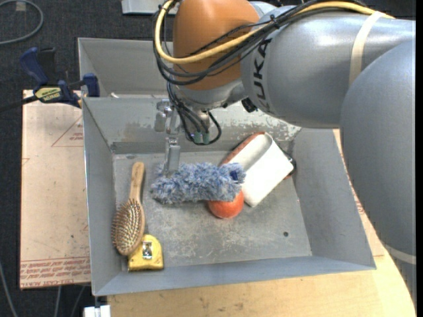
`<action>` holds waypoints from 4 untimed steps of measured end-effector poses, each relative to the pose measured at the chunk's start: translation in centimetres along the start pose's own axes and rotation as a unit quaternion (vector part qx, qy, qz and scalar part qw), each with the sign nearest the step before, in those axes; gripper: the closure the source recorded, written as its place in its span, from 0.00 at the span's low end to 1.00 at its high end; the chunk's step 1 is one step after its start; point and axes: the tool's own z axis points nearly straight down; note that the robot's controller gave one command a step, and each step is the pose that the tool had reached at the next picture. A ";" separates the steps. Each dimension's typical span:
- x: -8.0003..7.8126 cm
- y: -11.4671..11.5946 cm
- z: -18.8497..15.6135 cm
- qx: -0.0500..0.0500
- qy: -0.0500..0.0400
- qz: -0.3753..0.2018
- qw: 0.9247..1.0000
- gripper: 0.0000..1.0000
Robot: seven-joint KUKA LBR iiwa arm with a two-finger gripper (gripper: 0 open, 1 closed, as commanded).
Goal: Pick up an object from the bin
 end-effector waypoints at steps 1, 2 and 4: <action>3.4 -0.9 1.1 0.000 -0.002 -0.020 1.000 0.00; 6.4 -4.5 4.7 -0.001 -0.001 -0.044 0.999 0.00; 3.9 -5.5 14.8 -0.001 -0.004 -0.033 0.999 1.00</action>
Offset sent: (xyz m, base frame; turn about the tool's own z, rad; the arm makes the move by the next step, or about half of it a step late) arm -0.0695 -0.0671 -0.0652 -0.1028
